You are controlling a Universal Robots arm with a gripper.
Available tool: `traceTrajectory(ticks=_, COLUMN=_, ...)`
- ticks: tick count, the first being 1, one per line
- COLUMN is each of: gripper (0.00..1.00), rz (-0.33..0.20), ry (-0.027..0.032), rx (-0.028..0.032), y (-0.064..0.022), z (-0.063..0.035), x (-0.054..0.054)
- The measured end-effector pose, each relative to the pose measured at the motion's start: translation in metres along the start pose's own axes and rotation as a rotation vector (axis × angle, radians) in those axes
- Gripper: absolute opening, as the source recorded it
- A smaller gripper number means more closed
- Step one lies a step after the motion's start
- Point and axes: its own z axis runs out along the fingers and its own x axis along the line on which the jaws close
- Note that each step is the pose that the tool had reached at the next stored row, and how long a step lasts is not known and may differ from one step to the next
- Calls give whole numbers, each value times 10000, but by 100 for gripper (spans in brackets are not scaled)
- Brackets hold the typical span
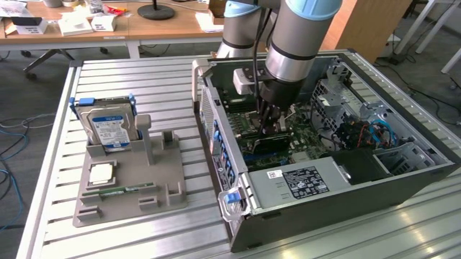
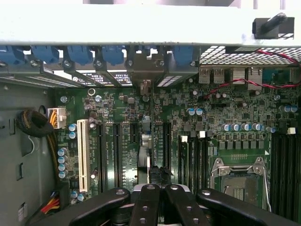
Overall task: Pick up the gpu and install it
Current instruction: 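Press down on the gpu until it lock into place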
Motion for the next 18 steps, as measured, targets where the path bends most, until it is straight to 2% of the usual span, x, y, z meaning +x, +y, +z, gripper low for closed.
traceTrajectory(ticks=18, gripper=11, rz=-7, ry=1, rx=-2, y=8, z=6, x=1)
